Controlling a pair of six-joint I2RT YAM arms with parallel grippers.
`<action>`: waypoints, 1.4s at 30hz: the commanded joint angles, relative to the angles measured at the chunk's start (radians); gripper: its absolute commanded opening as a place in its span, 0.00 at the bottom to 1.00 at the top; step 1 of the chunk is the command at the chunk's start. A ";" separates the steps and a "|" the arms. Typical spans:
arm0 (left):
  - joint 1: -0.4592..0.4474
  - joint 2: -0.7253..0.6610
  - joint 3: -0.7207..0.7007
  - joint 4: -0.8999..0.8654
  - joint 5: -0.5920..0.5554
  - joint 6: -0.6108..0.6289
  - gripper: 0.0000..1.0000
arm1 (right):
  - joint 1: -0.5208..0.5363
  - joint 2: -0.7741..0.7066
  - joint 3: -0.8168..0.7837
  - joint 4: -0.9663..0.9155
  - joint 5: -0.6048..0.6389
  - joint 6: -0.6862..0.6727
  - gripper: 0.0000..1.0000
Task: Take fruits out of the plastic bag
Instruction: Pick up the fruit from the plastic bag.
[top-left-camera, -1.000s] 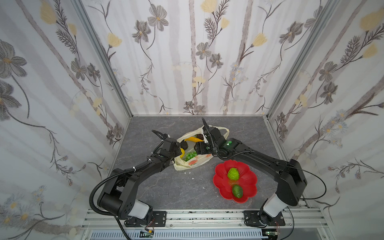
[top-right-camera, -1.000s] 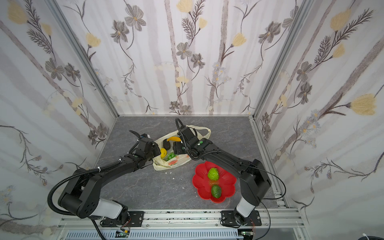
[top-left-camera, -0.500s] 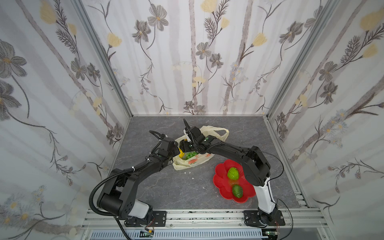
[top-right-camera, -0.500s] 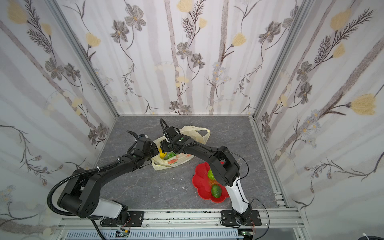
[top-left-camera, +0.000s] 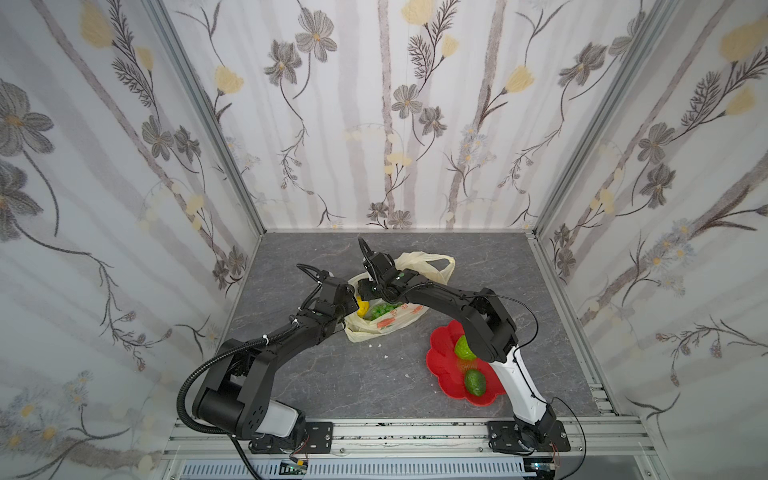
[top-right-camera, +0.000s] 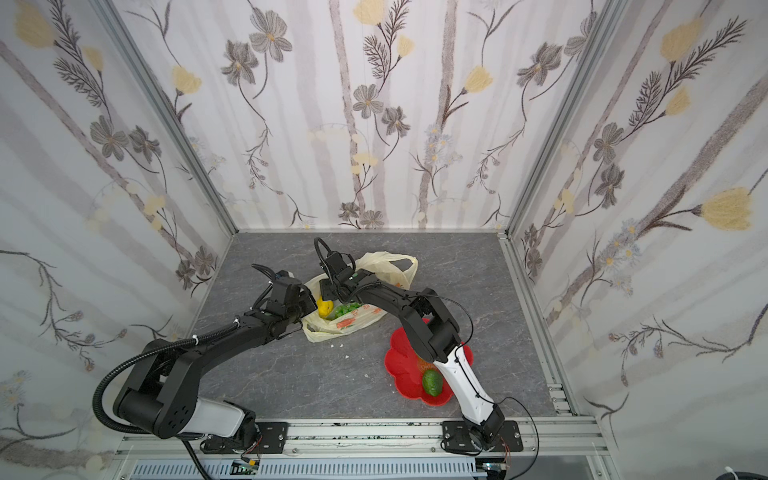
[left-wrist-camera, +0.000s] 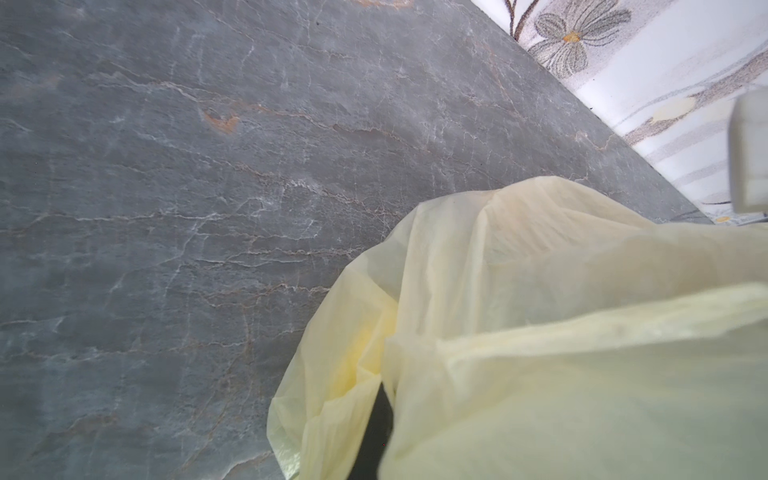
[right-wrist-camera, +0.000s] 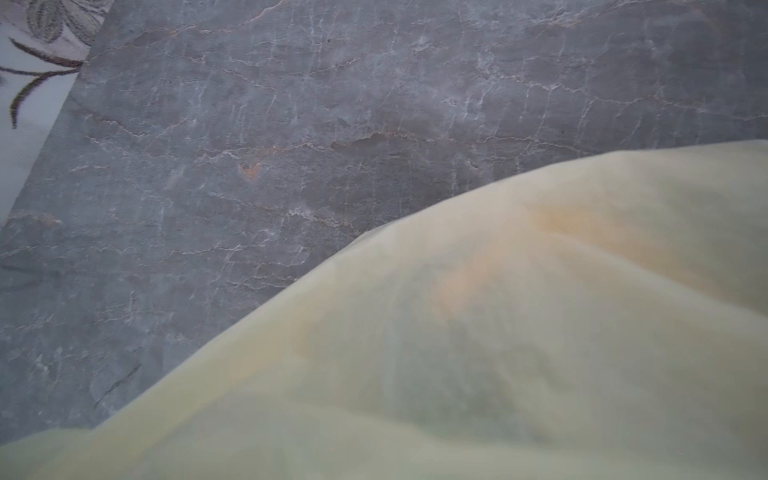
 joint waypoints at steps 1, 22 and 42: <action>-0.001 -0.016 -0.004 0.009 -0.027 -0.007 0.00 | 0.001 0.034 0.038 -0.004 0.054 -0.016 0.63; -0.003 -0.021 -0.002 0.014 -0.022 -0.007 0.00 | 0.004 0.078 0.085 -0.041 0.024 -0.019 0.55; 0.000 0.000 0.023 0.012 -0.021 -0.008 0.00 | 0.048 -0.317 -0.308 0.017 -0.032 -0.059 0.51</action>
